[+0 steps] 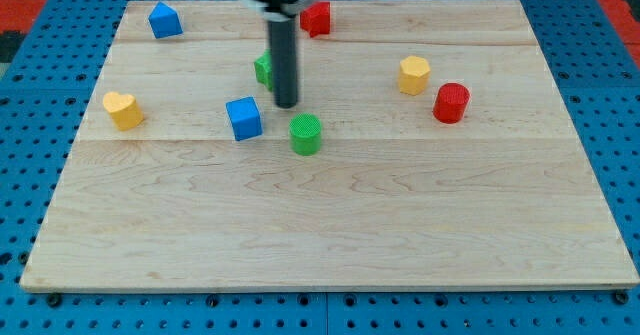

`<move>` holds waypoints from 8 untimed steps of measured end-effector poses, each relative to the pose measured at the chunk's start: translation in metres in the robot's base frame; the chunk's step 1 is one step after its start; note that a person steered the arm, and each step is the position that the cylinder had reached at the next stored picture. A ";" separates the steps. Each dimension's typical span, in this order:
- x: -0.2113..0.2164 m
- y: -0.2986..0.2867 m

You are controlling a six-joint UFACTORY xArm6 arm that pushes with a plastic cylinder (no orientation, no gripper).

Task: Place the blue cube and the yellow heart in a diagonal line

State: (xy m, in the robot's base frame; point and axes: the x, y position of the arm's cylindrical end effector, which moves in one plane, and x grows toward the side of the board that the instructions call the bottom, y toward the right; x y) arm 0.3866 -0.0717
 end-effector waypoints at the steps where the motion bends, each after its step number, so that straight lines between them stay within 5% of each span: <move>1: 0.021 -0.034; 2: 0.061 -0.038; 5: 0.049 -0.226; 6: 0.026 -0.161; 8: 0.020 -0.186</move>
State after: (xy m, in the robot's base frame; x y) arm 0.4067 -0.2573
